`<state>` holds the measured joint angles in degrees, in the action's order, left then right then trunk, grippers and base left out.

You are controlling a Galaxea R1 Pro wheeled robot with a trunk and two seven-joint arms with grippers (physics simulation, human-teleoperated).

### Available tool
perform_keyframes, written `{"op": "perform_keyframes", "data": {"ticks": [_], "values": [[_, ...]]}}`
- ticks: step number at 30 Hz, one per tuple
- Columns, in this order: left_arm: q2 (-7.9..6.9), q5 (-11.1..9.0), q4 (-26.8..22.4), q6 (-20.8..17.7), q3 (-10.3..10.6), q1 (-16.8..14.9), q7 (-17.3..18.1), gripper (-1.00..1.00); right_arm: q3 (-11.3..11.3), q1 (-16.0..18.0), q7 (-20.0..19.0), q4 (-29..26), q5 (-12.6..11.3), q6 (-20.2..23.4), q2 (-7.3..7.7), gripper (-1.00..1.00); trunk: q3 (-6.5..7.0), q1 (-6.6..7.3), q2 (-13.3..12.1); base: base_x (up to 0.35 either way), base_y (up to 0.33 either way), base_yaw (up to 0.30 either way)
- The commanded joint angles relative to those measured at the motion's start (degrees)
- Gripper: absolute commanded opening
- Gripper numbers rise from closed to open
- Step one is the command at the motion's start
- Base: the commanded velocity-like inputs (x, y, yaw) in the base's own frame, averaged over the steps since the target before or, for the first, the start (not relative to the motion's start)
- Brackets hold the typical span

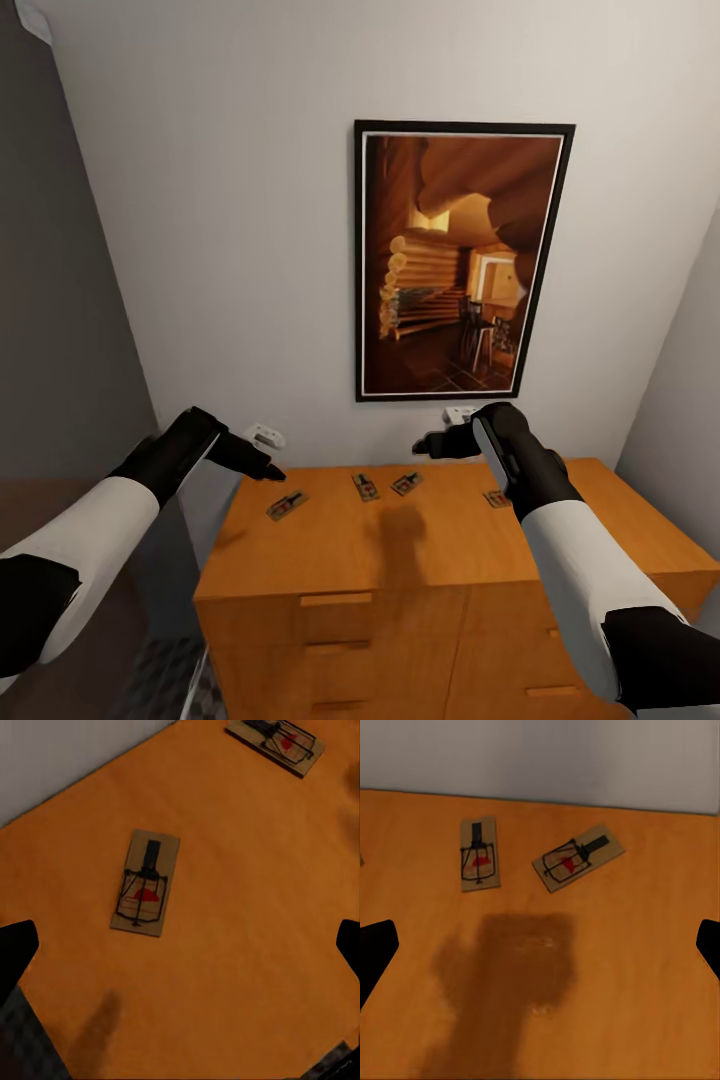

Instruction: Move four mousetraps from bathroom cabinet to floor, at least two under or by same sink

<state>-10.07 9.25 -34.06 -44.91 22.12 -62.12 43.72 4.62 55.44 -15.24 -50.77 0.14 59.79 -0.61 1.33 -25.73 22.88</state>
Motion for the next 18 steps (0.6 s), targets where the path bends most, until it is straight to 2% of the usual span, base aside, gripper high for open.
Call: {"op": "perform_keyframes", "data": {"ticks": [1,6,10,18], "values": [[-0.04,0.6,-0.1,0.0,0.1,0.0,0.5,1.0,0.0,0.0,-0.1,0.0,0.0,0.2,0.0,1.0,-0.03,-0.06,0.0,0.31,0.0,0.0],[-0.04,0.6,-0.1,0.0,0.1,0.0,0.5,1.0,0.0,0.0,-0.1,0.0,0.0,0.2,0.0,1.0,-0.03,-0.06,0.0,0.318,0.0,0.0],[-0.04,0.6,-0.1,0.0,0.1,0.0,0.5,1.0,0.0,0.0,-0.1,0.0,0.0,0.2,0.0,1.0,-0.03,-0.06,0.0,0.205,0.0,0.0],[-0.04,0.6,-0.1,0.0,0.1,0.0,0.5,1.0,0.0,0.0,-0.1,0.0,0.0,0.2,0.0,1.0,-0.03,-0.06,0.0,0.043,0.0,0.0]]}}
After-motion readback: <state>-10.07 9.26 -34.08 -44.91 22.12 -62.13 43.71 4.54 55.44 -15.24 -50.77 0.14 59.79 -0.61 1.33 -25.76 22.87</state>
